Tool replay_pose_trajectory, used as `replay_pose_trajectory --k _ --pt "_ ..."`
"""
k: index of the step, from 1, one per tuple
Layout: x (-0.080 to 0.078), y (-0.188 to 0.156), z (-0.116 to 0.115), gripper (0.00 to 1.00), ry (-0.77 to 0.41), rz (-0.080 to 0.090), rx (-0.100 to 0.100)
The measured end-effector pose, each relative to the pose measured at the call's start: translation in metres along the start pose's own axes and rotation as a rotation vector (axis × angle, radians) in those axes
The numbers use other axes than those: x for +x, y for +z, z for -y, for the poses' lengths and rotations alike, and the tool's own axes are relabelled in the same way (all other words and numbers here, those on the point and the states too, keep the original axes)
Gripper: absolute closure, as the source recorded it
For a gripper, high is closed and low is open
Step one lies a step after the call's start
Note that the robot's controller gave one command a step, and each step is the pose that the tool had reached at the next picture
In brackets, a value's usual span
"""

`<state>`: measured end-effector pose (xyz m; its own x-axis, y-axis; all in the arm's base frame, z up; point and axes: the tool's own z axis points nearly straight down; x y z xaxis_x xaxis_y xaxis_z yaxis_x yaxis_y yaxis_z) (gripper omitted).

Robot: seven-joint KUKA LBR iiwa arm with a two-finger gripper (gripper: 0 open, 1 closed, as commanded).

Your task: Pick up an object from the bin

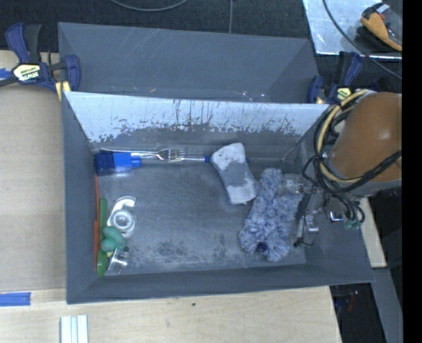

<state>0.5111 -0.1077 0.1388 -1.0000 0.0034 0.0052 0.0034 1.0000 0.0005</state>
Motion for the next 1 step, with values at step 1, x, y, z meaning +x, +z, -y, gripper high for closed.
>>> replay_pose_trajectory --k 1 --pt "-0.0021 -0.0046 -0.0005 0.00 -0.004 0.009 0.001"
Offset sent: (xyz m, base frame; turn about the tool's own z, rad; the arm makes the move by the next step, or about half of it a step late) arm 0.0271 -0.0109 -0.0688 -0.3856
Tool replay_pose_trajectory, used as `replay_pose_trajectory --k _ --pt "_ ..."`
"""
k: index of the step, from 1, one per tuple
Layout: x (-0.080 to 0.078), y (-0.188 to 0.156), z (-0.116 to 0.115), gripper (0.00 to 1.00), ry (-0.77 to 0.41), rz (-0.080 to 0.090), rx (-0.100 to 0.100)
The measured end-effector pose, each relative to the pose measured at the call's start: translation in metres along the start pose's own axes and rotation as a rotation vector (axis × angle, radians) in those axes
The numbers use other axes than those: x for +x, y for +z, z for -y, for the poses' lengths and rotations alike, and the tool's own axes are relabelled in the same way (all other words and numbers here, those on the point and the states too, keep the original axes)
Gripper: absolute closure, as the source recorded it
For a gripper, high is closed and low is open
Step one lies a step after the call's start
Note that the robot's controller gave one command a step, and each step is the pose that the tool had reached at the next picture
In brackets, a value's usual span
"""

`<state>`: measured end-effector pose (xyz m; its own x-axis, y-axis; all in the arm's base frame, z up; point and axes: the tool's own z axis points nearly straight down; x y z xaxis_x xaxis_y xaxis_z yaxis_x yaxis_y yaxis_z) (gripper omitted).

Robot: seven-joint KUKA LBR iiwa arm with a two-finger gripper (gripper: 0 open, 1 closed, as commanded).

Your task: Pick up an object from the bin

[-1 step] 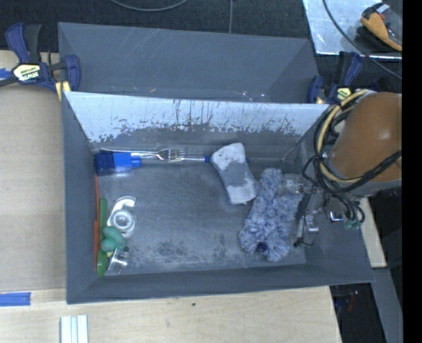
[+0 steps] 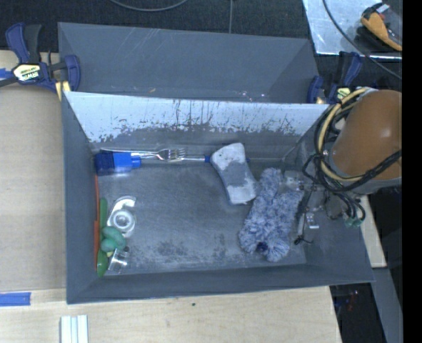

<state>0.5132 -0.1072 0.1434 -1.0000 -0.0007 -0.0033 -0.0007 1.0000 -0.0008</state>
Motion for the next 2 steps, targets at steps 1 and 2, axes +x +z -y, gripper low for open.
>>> replay_pose_trajectory --k 1,2 --pt "-0.0263 0.0732 0.0115 0.00 -0.381 0.002 -0.001" --pt "-0.0226 0.0717 0.0173 0.00 -0.453 0.005 0.001"
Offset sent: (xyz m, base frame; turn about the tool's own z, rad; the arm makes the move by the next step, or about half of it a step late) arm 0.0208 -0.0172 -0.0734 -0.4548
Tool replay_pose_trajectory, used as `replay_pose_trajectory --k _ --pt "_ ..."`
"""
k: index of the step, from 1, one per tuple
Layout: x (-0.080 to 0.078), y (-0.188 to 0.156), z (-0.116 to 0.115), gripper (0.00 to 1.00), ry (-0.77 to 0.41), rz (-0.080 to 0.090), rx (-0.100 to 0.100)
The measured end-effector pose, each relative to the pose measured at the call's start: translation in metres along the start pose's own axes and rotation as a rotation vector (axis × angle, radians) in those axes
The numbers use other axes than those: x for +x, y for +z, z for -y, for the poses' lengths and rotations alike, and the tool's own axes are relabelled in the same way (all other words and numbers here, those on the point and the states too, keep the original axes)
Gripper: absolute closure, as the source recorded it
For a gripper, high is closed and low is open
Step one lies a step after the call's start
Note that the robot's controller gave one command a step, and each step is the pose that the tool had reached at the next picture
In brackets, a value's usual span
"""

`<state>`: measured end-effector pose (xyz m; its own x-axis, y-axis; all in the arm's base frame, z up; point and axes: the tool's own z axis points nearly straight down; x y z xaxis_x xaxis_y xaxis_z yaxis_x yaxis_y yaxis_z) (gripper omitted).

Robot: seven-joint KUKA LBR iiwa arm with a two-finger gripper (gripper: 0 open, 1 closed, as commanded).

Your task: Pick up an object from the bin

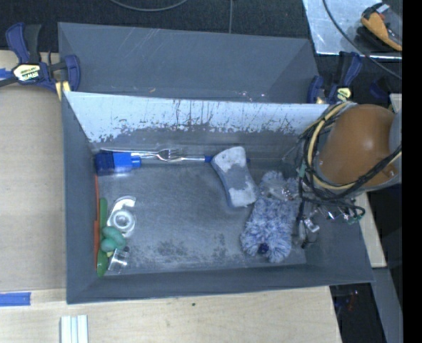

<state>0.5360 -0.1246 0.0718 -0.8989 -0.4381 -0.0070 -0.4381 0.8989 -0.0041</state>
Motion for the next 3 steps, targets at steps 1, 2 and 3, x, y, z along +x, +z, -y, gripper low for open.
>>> replay_pose_trajectory --k 1,2,3 --pt "-0.0049 -0.0005 -0.0020 0.00 0.053 0.002 0.000" --pt "-0.0018 -0.0013 0.0006 0.00 0.005 0.004 0.002" --pt "-0.0057 -0.0026 -0.0002 1.00 0.038 0.010 0.004"
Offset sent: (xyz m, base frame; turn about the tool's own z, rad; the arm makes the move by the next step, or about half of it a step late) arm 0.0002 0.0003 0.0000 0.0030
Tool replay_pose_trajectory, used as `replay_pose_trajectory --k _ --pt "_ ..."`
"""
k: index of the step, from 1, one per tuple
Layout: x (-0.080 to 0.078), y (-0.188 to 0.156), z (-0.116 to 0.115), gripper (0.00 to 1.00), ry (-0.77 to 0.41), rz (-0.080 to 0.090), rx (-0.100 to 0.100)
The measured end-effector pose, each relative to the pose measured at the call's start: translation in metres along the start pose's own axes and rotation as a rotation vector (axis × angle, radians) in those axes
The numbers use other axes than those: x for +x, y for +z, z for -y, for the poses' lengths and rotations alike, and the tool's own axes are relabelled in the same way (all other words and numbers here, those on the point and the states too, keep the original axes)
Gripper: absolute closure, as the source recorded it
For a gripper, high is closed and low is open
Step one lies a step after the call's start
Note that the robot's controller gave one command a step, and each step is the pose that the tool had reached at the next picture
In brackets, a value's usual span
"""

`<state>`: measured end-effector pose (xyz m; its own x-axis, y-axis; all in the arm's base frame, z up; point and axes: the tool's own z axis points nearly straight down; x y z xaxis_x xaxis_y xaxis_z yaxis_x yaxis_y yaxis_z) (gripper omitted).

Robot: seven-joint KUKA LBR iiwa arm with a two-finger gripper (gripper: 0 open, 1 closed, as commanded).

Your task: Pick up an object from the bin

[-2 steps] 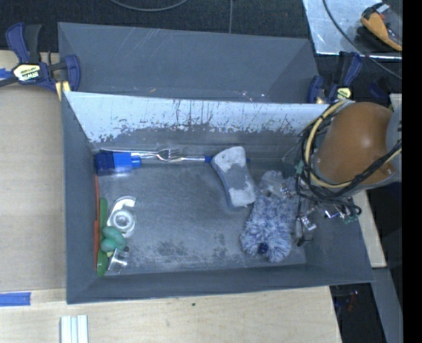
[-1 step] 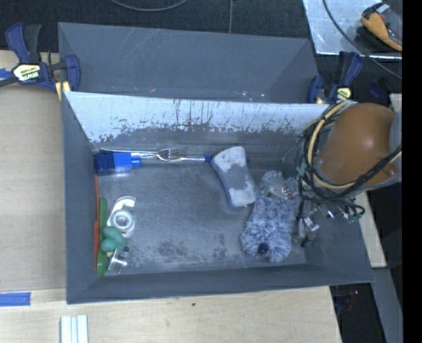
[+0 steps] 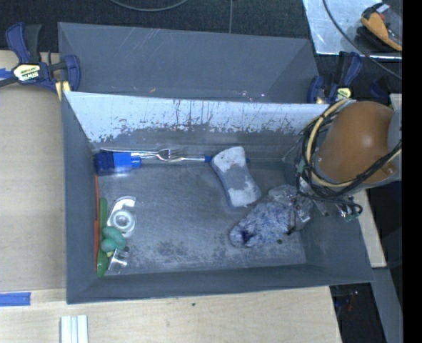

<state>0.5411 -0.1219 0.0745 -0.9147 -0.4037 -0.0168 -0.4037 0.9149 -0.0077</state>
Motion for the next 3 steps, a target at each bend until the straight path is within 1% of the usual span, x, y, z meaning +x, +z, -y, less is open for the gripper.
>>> replay_pose_trajectory --k 1,2,3 --pt "0.000 0.000 0.000 1.00 -0.001 0.000 0.000" --pt "0.001 -0.031 -0.001 1.00 0.001 -0.005 -0.003" --pt "-0.001 -0.067 0.000 1.00 0.002 -0.002 -0.001"
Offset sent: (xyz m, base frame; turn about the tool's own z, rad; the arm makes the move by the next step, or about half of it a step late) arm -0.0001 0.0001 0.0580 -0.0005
